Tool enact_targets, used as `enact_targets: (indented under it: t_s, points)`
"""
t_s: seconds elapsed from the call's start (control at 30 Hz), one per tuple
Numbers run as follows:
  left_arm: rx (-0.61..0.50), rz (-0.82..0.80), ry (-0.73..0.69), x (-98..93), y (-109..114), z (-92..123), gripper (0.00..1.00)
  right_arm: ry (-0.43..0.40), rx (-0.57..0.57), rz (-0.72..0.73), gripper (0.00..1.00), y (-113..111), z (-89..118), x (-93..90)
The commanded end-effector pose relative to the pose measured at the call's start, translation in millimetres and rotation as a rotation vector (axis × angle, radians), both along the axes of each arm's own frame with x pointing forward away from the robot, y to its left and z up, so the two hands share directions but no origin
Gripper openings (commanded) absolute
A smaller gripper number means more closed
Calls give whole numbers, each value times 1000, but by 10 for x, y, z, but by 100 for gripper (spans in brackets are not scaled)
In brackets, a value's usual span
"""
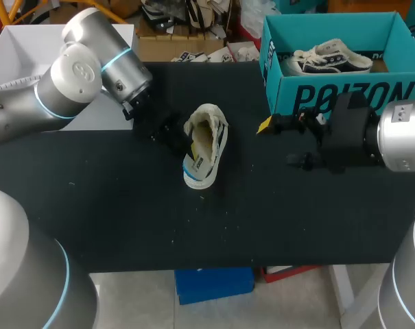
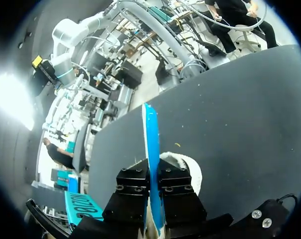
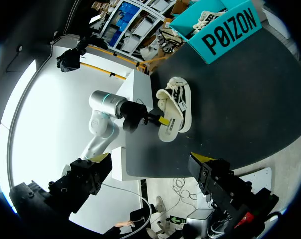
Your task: Take the shoe out of the shoebox, open the shoe tongue, remove and reinsert the insole, then place the shoe into the shoebox
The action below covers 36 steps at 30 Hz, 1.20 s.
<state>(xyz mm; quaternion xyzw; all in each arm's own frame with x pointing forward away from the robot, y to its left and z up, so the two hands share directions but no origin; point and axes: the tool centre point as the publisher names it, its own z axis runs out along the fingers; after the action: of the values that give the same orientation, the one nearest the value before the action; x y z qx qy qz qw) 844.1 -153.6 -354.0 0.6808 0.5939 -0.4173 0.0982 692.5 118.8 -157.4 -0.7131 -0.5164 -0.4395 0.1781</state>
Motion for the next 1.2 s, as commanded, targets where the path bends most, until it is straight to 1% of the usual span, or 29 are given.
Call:
enact_targets:
  t_s: [0.03, 0.8, 1.07, 1.17, 1.2]
  points:
    - [-6, 4, -9, 46, -41, -38, 0, 0, -1, -1, 100, 2, 3, -8]
    - [11, 71, -70, 451, -223, -145, 0, 0, -1, -1, 100, 2, 3, -8]
    - [33, 89, -77, 495, -230, -185, 0, 0, -1, -1, 100, 2, 3, -8]
    - [33, 90, -79, 470, -213, -141, 1, 0, -1, -1, 100, 2, 3, -8]
    - [32, 90, -81, 443, -202, -107, 49, 0, -1, -1, 100, 2, 3, -8]
